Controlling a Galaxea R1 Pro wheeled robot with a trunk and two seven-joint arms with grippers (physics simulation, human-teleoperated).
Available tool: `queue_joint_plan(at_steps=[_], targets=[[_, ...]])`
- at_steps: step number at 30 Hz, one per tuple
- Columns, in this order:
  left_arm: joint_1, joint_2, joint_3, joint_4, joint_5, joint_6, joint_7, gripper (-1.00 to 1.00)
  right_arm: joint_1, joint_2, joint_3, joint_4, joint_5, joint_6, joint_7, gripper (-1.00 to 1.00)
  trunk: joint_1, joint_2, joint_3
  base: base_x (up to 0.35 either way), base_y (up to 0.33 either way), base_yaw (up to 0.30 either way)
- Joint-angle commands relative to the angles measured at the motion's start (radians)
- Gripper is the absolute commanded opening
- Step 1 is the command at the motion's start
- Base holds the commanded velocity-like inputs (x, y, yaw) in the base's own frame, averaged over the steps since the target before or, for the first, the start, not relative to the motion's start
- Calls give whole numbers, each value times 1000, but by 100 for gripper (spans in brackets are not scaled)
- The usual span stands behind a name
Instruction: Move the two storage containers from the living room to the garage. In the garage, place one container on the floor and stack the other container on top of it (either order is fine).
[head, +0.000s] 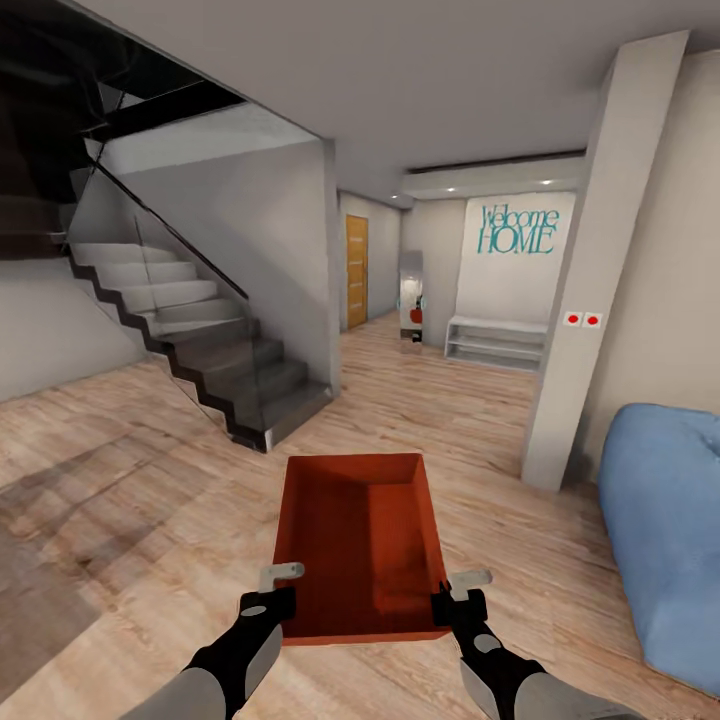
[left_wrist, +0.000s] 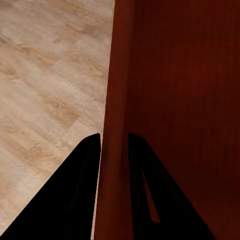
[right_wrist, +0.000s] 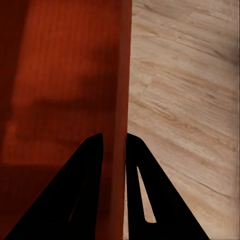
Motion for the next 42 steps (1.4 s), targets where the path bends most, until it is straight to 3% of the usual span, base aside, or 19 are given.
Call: queue_joint_plan(at_steps=[1, 16, 42], targets=[[0, 7, 6, -3, -9, 6, 11, -100, -1, -1, -36, 1, -12, -4, -17, -100, 1, -1, -1, 321, 0, -283], [0, 7, 5, -3, -8, 5, 11, -100, -1, -1, -35, 1, -12, -4, -17, -100, 1, -1, -1, 321, 0, -273], [0, 6, 7, 6, -8, 6, 11, -100, -1, 0, -35, 0, -12, -4, -17, -100, 1, -1, -1, 322, 0, -10]])
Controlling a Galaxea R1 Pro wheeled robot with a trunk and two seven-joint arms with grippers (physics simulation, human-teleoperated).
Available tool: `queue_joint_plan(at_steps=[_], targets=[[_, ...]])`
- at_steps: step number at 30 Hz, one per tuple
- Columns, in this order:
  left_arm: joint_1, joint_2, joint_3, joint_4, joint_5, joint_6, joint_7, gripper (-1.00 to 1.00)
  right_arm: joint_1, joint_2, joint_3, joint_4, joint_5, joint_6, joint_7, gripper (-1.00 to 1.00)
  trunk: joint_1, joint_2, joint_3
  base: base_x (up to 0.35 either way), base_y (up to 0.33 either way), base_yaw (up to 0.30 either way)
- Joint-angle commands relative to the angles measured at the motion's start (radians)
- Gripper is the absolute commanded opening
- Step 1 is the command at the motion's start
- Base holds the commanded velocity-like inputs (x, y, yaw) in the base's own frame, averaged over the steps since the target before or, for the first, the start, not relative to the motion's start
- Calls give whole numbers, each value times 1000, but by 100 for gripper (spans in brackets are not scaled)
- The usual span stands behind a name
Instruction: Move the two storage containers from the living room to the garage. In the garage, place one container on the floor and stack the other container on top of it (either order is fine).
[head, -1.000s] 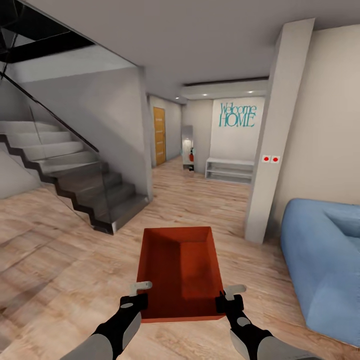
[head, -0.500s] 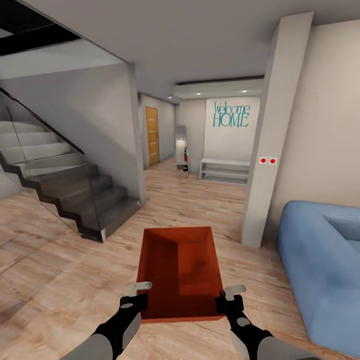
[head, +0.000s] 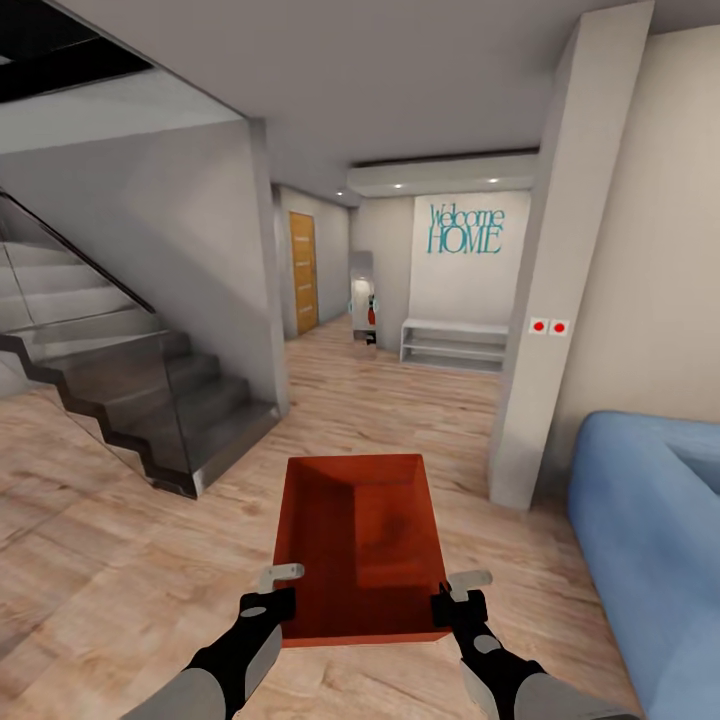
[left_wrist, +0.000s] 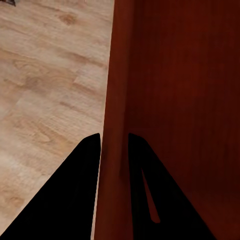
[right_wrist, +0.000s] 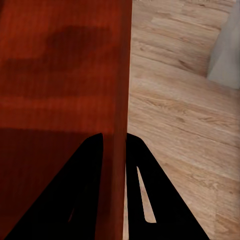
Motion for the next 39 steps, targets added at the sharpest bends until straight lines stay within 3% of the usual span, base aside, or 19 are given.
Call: queue_joint_plan(at_steps=[1, 39], targets=[[0, 6, -1, 0, 1, 6, 15, -100, -2, 0, -42, -2, -7, -5, -15, -100, 1, -1, -1, 322, 0, 0], [0, 6, 0, 2, 1, 6, 15, -100, -2, 1, -42, -2, -7, -6, -16, -100, 1, -1, -1, 322, 0, -36]])
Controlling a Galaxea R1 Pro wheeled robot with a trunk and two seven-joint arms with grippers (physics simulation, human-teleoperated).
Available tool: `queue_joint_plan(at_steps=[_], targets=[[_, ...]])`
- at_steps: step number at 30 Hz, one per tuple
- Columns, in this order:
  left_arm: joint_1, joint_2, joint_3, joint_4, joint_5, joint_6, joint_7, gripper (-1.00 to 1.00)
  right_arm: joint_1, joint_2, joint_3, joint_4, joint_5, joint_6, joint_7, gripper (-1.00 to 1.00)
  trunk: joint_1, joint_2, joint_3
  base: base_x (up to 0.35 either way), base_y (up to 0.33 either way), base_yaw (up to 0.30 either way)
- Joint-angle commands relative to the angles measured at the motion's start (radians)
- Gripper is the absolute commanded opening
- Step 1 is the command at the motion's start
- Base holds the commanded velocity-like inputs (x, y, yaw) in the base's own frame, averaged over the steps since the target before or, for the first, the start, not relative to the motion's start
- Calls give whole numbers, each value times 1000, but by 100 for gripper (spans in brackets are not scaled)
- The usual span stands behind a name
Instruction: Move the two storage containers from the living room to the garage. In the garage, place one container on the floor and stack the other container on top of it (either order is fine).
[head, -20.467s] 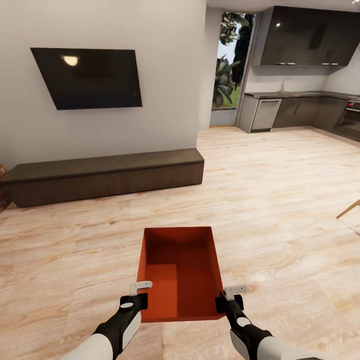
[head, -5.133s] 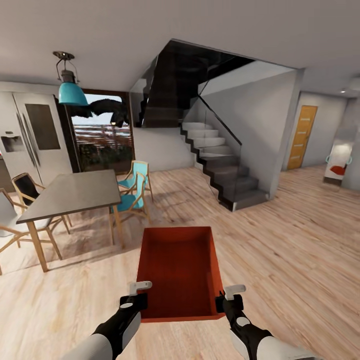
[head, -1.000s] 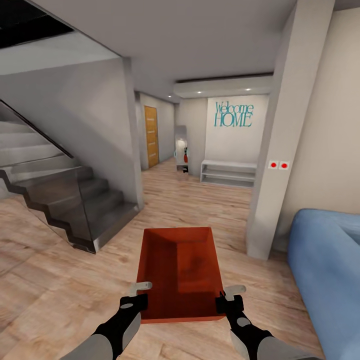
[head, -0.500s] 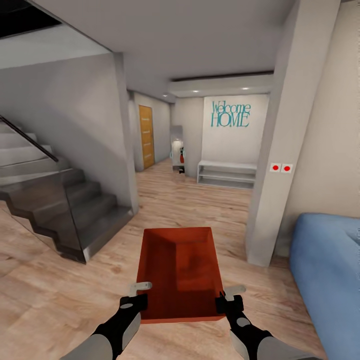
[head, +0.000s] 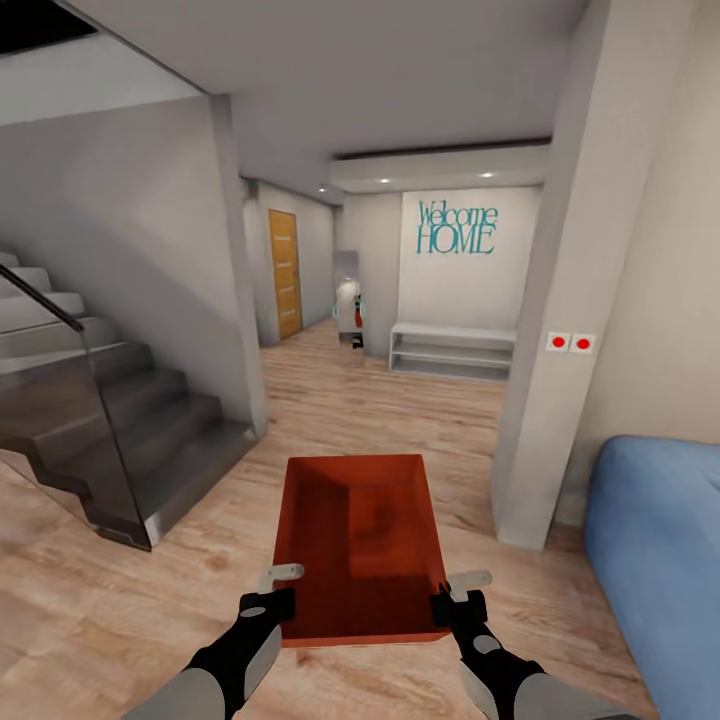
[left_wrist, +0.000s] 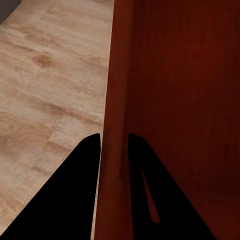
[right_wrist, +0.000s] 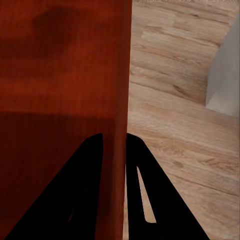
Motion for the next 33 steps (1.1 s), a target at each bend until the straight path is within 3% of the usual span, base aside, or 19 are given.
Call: queue_joint_plan(at_steps=[1, 33], targets=[[0, 5, -2, 1, 3, 6, 17, -100, -2, 0, -44, -3, -5, -5, -14, -100, 1, -1, -1, 322, 0, 0], [0, 5, -2, 1, 3, 6, 17, -100, -2, 0, -44, -3, -5, -5, -15, -100, 1, -1, -1, 322, 0, -20]])
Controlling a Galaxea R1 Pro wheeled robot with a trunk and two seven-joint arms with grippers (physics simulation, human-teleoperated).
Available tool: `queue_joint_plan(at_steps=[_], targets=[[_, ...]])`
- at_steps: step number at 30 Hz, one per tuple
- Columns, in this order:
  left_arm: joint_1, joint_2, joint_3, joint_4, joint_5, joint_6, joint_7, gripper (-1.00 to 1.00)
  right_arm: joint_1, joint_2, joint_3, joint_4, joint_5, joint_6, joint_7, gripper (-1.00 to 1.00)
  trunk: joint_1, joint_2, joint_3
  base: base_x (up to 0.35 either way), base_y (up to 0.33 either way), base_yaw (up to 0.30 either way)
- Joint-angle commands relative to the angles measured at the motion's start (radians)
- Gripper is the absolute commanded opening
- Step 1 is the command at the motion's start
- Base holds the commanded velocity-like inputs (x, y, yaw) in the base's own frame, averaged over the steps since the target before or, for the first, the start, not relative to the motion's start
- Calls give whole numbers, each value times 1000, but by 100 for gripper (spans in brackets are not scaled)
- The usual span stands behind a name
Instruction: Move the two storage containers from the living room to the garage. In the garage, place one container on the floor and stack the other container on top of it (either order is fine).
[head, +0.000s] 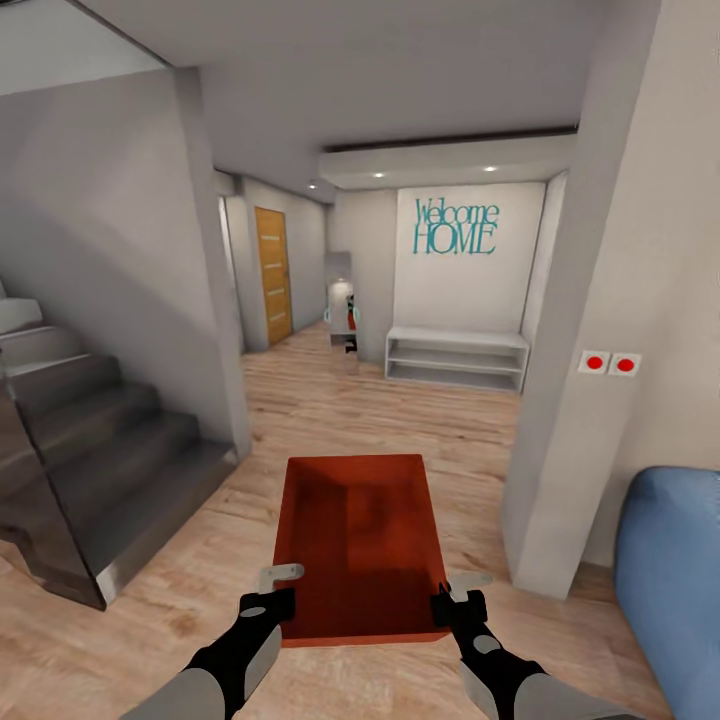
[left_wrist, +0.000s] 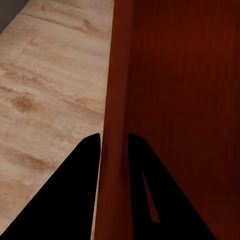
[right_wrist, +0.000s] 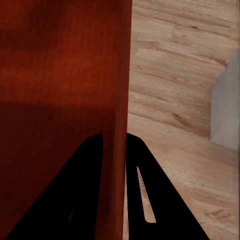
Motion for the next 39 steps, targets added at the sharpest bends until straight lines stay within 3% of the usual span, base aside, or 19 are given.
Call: queue_joint_plan(at_steps=[1, 9, 39], targets=[[1, 5, -3, 1, 4, 6, 18, -100, -2, 0, -44, -3, -5, -5, -14, -100, 1, -1, -1, 322, 0, -200], [1, 5, -2, 1, 4, 6, 18, -100, -2, 0, -44, -3, -5, -5, -14, -100, 1, -1, -1, 322, 0, -147], [1, 5, -2, 1, 4, 6, 18, -100, -2, 0, -44, -3, -4, -5, -13, -100, 1, -1, -1, 322, 0, -2]])
